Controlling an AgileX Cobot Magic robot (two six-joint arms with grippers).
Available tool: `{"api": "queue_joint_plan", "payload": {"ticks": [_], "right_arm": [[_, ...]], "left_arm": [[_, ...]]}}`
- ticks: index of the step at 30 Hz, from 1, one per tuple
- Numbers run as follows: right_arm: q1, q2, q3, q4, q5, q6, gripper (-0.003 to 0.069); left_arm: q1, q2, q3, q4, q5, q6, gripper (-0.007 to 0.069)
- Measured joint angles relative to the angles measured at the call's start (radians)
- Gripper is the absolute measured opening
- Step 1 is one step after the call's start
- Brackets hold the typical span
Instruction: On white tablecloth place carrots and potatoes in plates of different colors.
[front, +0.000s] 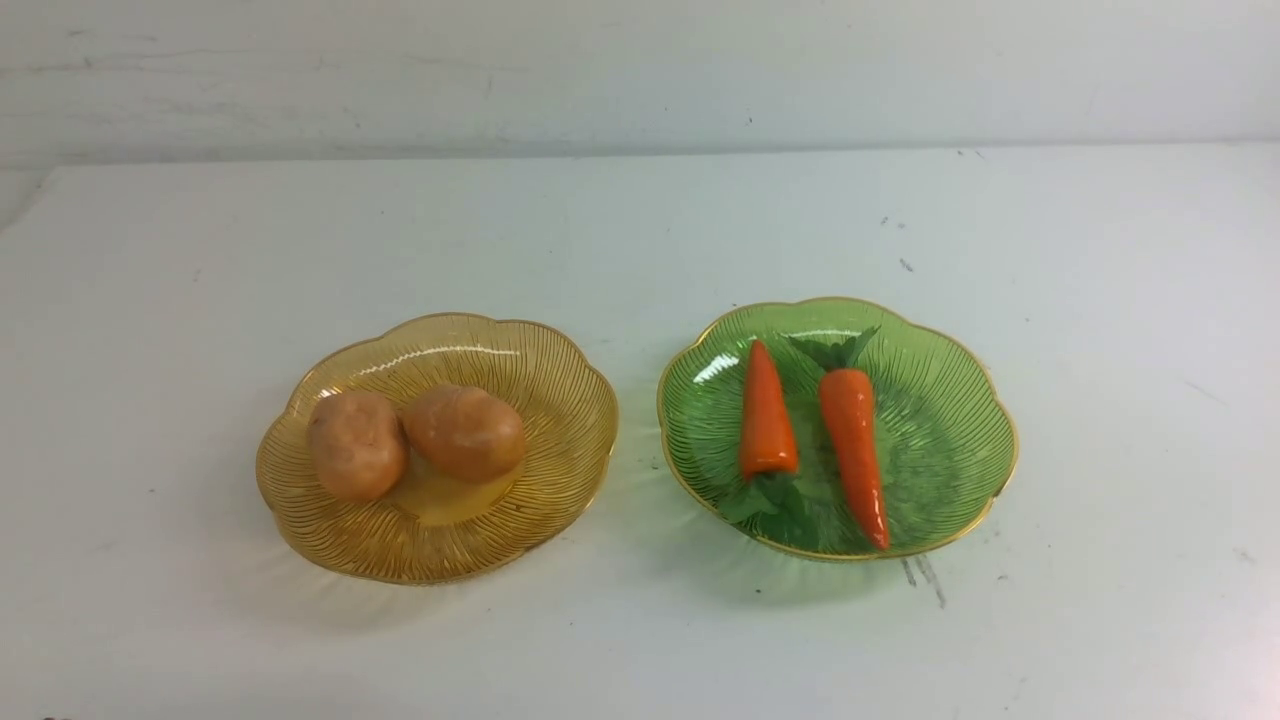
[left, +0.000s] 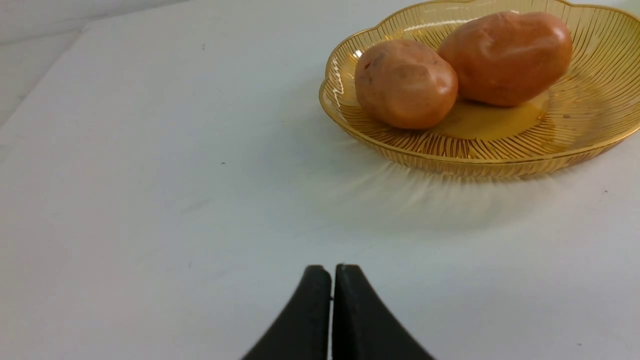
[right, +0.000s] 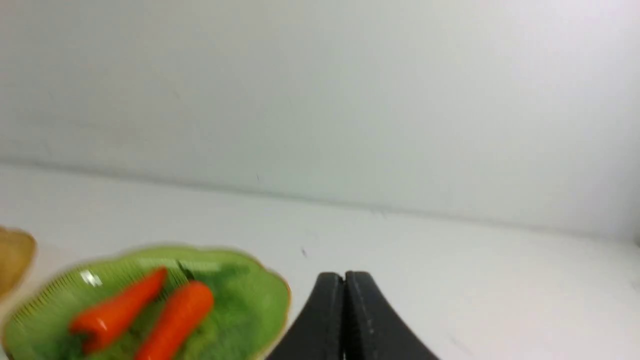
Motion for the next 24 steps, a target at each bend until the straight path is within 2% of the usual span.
{"api": "queue_joint_plan", "payload": {"ticks": [5,24], "right_arm": [[-0.027,-0.014,0.021,-0.002,0.09,0.0,-0.0015],[-0.029,-0.015,0.02,0.036,0.093,0.024,-0.0015]], "left_arm": [[0.0,-0.001,0.0,0.0,0.002,0.0,-0.0003],[0.0,-0.001,0.0,0.002,0.002,0.0,-0.0003]]}}
